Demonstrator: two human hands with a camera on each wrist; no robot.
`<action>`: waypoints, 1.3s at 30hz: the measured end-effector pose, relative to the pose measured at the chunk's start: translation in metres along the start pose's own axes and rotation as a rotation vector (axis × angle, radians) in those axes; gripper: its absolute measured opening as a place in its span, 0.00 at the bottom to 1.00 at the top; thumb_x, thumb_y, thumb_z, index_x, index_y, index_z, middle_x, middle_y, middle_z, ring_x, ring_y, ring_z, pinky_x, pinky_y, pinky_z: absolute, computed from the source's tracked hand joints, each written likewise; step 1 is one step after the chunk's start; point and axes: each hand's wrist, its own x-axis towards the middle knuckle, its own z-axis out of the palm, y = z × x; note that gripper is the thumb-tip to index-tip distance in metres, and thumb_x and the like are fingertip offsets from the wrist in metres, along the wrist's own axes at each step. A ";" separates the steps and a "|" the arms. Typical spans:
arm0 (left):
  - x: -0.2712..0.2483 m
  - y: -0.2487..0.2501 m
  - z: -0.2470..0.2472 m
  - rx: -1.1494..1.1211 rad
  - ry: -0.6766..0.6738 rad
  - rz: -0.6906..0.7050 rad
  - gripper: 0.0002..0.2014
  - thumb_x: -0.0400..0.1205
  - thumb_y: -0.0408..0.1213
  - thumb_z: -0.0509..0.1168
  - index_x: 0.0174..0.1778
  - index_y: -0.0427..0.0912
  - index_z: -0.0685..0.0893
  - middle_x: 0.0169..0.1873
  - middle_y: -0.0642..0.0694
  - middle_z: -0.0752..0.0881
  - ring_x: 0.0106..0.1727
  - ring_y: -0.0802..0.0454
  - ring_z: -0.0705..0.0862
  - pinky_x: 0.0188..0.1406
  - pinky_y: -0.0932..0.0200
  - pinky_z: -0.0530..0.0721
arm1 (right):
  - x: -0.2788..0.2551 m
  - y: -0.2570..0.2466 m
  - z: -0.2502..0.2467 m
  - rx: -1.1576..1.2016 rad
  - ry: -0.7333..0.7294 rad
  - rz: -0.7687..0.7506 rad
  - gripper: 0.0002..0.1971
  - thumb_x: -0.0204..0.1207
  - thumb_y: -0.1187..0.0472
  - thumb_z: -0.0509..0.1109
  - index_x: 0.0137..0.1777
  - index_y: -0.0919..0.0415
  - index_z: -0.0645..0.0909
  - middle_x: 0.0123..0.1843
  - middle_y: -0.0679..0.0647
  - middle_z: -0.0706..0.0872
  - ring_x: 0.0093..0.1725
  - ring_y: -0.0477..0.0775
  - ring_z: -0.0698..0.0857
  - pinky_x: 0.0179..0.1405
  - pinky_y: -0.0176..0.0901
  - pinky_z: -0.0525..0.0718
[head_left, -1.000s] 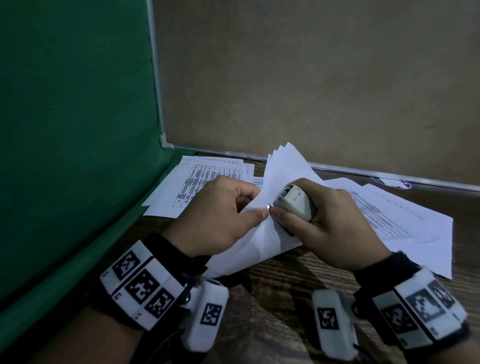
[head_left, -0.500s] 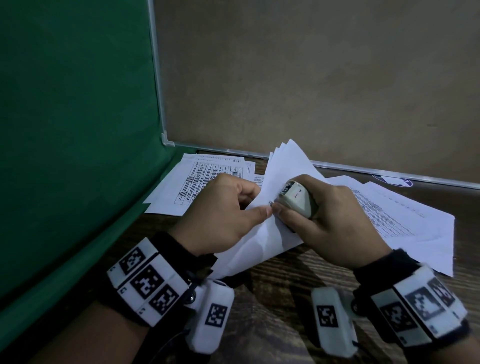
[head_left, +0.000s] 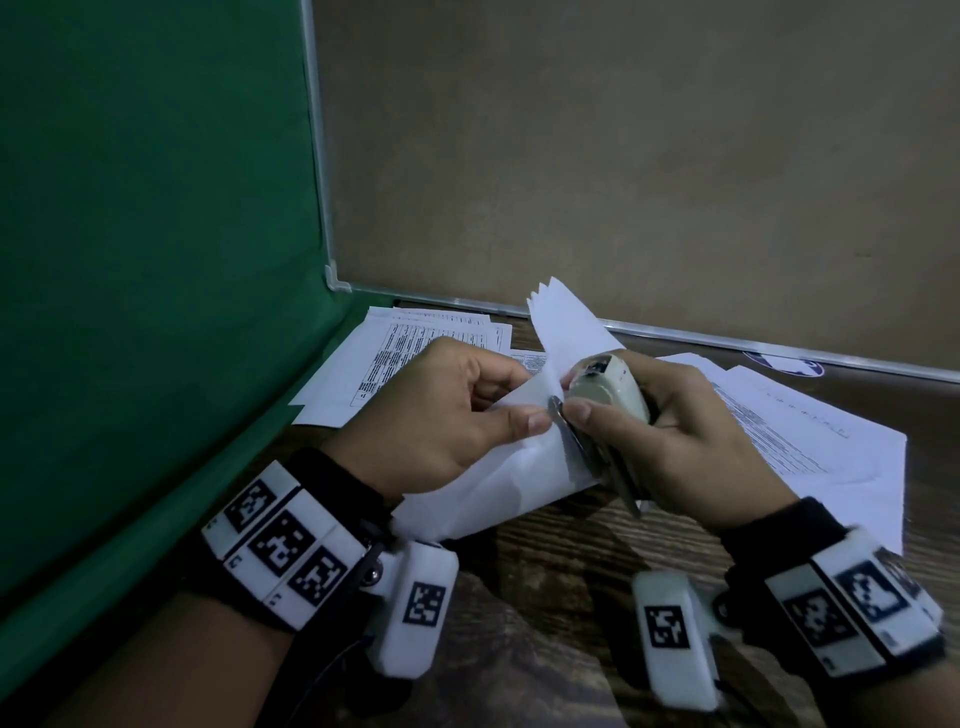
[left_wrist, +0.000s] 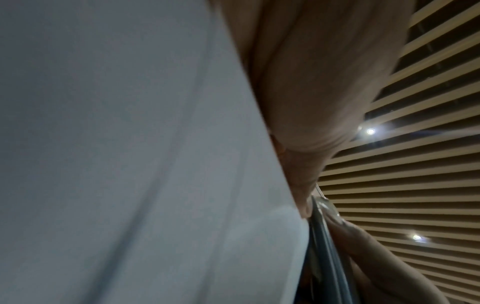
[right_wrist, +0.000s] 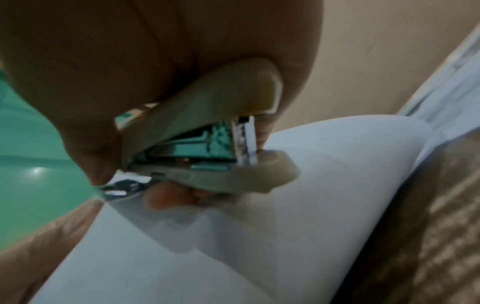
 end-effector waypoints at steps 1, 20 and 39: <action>-0.001 0.000 -0.001 0.003 -0.004 -0.002 0.02 0.81 0.32 0.77 0.44 0.42 0.94 0.40 0.42 0.95 0.41 0.52 0.89 0.42 0.49 0.87 | 0.000 0.002 0.001 0.069 -0.008 0.021 0.15 0.78 0.50 0.77 0.46 0.64 0.86 0.33 0.51 0.84 0.33 0.47 0.81 0.32 0.42 0.79; 0.001 0.002 0.010 -0.004 0.137 -0.028 0.18 0.78 0.28 0.77 0.64 0.40 0.92 0.54 0.50 0.95 0.55 0.49 0.94 0.63 0.39 0.91 | 0.000 -0.002 -0.001 -0.431 0.121 -0.119 0.11 0.77 0.44 0.74 0.45 0.50 0.85 0.36 0.46 0.88 0.36 0.50 0.85 0.36 0.53 0.82; 0.000 0.003 0.014 -0.075 0.203 -0.120 0.17 0.78 0.23 0.77 0.63 0.36 0.92 0.51 0.43 0.96 0.53 0.44 0.95 0.61 0.41 0.92 | 0.000 -0.006 0.003 -0.553 0.128 -0.170 0.12 0.77 0.44 0.73 0.47 0.52 0.85 0.35 0.45 0.86 0.33 0.46 0.79 0.33 0.36 0.73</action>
